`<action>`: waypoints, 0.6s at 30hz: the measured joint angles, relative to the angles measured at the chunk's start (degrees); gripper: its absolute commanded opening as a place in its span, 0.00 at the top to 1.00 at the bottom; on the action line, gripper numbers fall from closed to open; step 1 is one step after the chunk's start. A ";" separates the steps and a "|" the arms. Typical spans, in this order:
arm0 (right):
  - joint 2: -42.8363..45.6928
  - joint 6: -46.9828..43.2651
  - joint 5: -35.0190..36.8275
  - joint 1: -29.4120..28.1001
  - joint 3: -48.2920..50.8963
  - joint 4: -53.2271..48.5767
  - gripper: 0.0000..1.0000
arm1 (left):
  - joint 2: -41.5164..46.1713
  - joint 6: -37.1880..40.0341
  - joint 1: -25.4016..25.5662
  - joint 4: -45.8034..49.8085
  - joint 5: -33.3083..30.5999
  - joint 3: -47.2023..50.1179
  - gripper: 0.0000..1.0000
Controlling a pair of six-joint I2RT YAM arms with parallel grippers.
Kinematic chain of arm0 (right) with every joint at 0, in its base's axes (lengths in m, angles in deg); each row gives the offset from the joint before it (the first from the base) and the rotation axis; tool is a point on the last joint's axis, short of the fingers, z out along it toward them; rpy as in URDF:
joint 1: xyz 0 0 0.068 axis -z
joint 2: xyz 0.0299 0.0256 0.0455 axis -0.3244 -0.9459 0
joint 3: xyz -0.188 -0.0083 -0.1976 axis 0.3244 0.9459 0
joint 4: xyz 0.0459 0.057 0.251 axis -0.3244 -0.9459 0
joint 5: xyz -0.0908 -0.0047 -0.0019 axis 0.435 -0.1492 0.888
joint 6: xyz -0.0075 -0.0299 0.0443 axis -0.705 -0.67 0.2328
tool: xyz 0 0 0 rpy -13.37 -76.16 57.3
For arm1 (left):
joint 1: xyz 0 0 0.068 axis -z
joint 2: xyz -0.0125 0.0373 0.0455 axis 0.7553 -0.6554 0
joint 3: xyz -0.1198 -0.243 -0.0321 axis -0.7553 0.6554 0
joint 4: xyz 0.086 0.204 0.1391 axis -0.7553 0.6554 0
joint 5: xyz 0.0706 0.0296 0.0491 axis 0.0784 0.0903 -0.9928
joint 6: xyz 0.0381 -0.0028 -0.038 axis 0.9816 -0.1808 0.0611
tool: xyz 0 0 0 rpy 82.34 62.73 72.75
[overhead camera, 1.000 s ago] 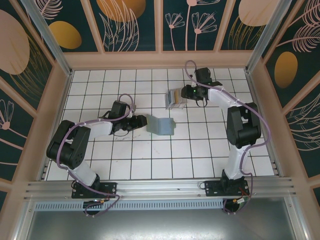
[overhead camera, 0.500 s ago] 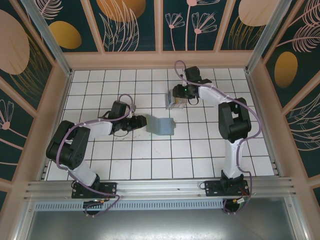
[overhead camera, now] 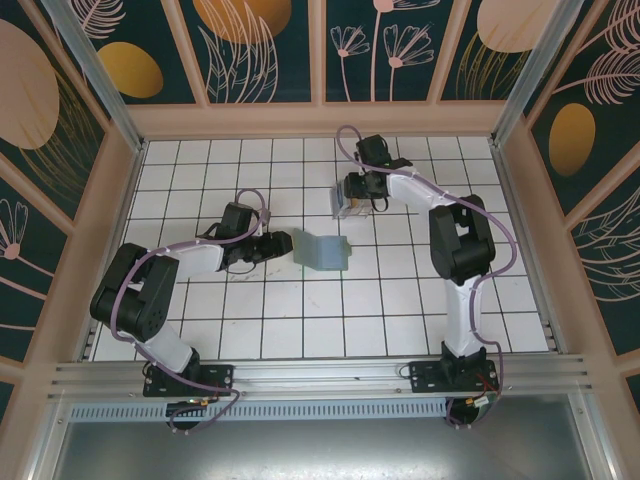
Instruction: Put the credit cards into the card holder
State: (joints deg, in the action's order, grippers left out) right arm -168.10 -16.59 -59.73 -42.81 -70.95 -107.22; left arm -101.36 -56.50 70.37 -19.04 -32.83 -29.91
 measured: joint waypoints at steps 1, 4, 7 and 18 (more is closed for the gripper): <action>-0.09 0.00 1.03 -0.13 -0.20 -0.44 0.52 | 0.00 0.00 0.00 0.00 0.00 0.00 0.37; -0.20 0.02 3.61 -0.39 -0.57 -1.75 0.52 | 0.00 0.00 0.00 0.00 0.00 0.00 0.37; -0.20 0.02 5.62 -0.61 -0.85 -2.93 0.52 | 0.00 -0.02 0.00 0.00 0.00 0.02 0.37; -0.09 0.04 6.40 -0.76 -0.87 -3.21 0.49 | 0.00 -0.02 0.00 -0.02 0.00 0.02 0.37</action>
State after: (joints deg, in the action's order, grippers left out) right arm -168.19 -16.54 -53.33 -43.57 -71.83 -110.43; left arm -101.36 -56.52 70.37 -19.07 -32.83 -29.89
